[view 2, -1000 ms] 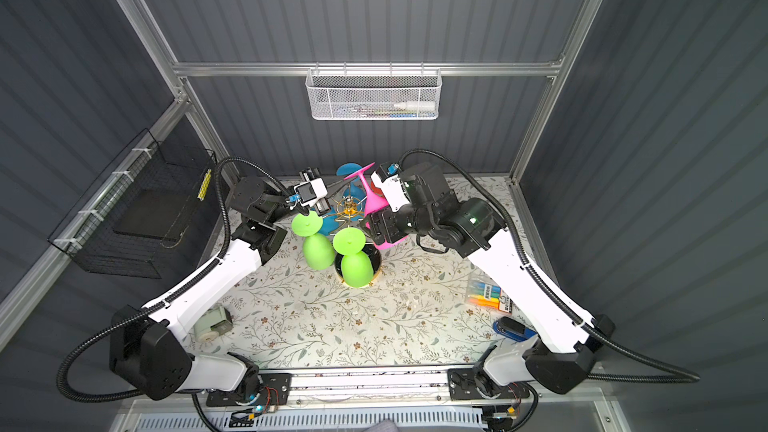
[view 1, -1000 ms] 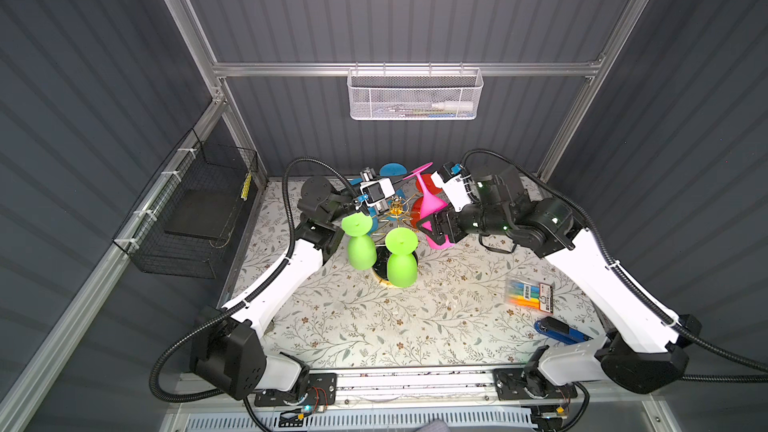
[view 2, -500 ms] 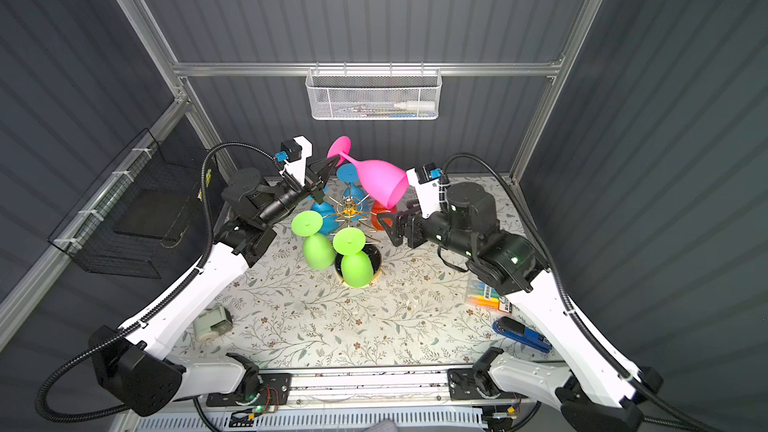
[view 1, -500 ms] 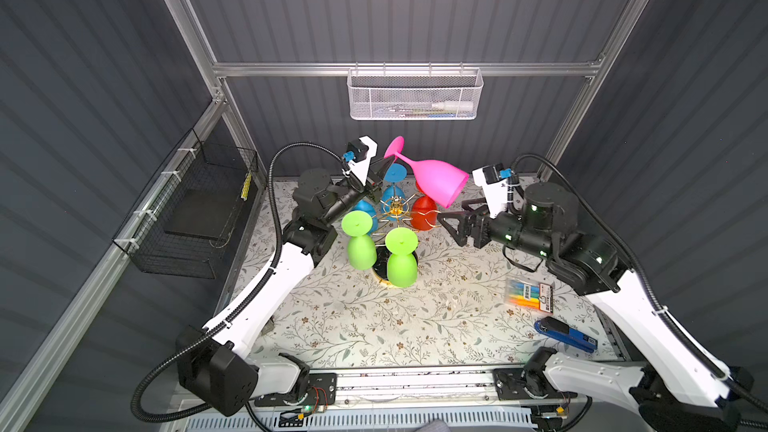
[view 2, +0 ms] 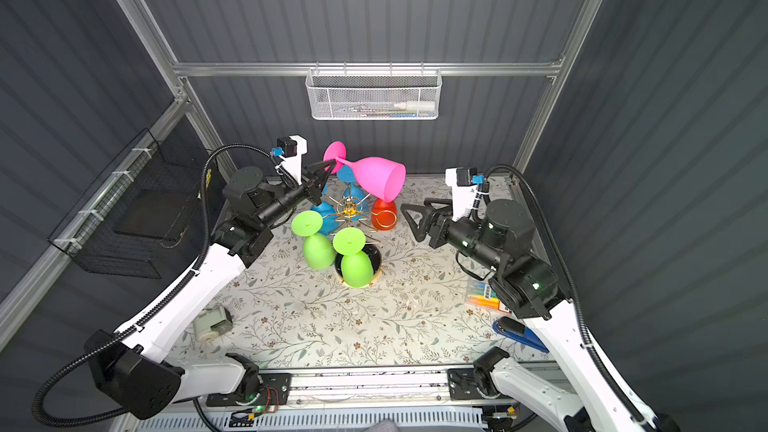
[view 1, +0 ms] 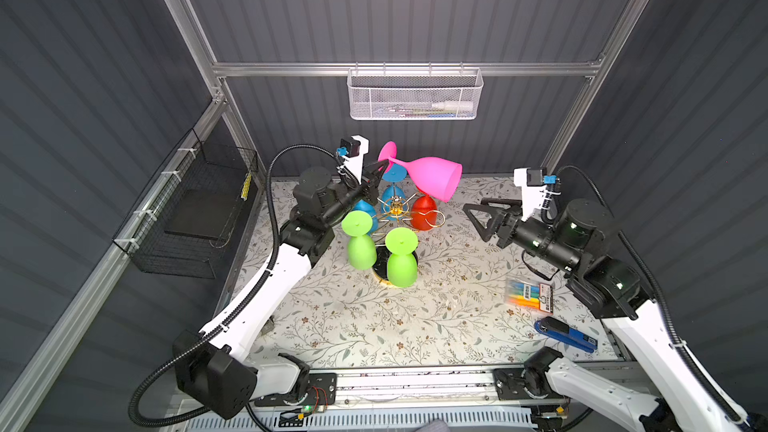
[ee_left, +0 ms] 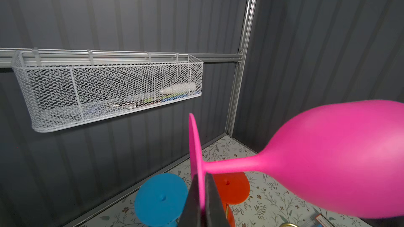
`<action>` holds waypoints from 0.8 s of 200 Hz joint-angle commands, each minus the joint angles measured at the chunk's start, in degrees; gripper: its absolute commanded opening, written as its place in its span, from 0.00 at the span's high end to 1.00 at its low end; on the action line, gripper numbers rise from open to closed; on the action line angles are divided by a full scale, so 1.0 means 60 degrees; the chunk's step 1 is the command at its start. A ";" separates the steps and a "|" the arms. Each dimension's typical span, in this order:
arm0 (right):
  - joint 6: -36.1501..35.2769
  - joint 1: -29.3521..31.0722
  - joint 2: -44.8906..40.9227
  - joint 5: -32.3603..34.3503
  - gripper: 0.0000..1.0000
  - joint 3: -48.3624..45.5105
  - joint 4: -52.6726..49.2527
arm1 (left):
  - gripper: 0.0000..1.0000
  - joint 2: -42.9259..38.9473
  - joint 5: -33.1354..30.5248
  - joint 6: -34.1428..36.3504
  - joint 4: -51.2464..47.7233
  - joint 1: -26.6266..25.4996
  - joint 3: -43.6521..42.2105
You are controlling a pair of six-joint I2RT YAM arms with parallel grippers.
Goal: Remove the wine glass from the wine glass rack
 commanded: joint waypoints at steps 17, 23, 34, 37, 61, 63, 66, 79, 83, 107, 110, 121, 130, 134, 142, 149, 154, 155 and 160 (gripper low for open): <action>0.0396 -0.0601 0.0493 -0.0700 0.29 0.0311 0.0648 | 1.00 -0.0071 0.0439 -0.0260 -0.0231 -0.0005 0.0207; 0.0460 -0.0692 0.0546 -0.0715 0.30 0.0299 0.0751 | 1.00 -0.0075 0.0475 -0.0260 -0.0281 -0.0003 0.0209; 0.0557 -0.0851 0.0626 -0.1200 0.32 0.0294 0.0930 | 1.00 -0.0074 0.0500 -0.0260 -0.0345 -0.0005 0.0233; 0.0583 -0.0895 0.0643 -0.1241 0.32 0.0298 0.0967 | 1.00 -0.0064 0.0499 -0.0260 -0.0362 -0.0005 0.0258; 0.0807 -0.1210 0.0838 -0.1655 0.35 0.0277 0.1316 | 1.00 -0.0017 0.0981 -0.0398 -0.0392 -0.0001 0.0283; 0.0819 -0.1222 0.0855 -0.1703 0.35 0.0274 0.1339 | 1.00 -0.0009 0.1018 -0.0415 -0.0386 -0.0004 0.0283; 0.0833 -0.1241 0.0884 -0.1745 0.35 0.0296 0.1377 | 1.00 -0.0003 0.1038 -0.0432 -0.0380 -0.0005 0.0301; 0.0896 -0.1289 0.1014 -0.1899 0.36 0.0323 0.1501 | 1.00 0.0031 0.1148 -0.0501 -0.0351 -0.0005 0.0297; 0.0916 -0.1290 0.1057 -0.1942 0.36 0.0339 0.1523 | 1.00 0.0042 0.1164 -0.0521 -0.0350 -0.0005 0.0312; 0.0977 -0.1290 0.1325 -0.2007 0.38 0.0450 0.1664 | 1.00 0.0083 0.1316 -0.0658 -0.0277 -0.0005 0.0297; 0.0994 -0.1290 0.1357 -0.2007 0.39 0.0451 0.1683 | 1.00 0.0086 0.1343 -0.0676 -0.0264 -0.0005 0.0299; 0.1002 -0.1290 0.1483 -0.2007 0.40 0.0490 0.1746 | 1.00 0.0086 0.1432 -0.0741 -0.0205 -0.0005 0.0286; 0.1017 -0.1290 0.1598 -0.2008 0.42 0.0541 0.1760 | 1.00 0.0093 0.1464 -0.0784 -0.0185 -0.0005 0.0283; 0.1021 -0.1290 0.1628 -0.2022 0.44 0.0552 0.1772 | 1.00 0.0089 0.1468 -0.0787 -0.0188 -0.0005 0.0283; 0.1046 -0.1290 0.1717 -0.2072 0.47 0.0581 0.1831 | 1.00 0.0091 0.1495 -0.0780 -0.0201 -0.0005 0.0301; 0.1054 -0.1290 0.1767 -0.2119 0.51 0.0606 0.1893 | 1.00 0.0079 0.1500 -0.0790 -0.0203 -0.0005 0.0286; 0.1071 -0.1290 0.1772 -0.2145 0.54 0.0610 0.1906 | 1.00 0.0086 0.1499 -0.0791 -0.0203 -0.0005 0.0283; 0.1086 -0.1290 0.1773 -0.2149 0.54 0.0618 0.1907 | 1.00 0.0086 0.1497 -0.0789 -0.0203 -0.0005 0.0283; 0.1098 -0.1290 0.1766 -0.2166 0.57 0.0625 0.1943 | 1.00 0.0073 0.1483 -0.0788 -0.0211 -0.0005 0.0283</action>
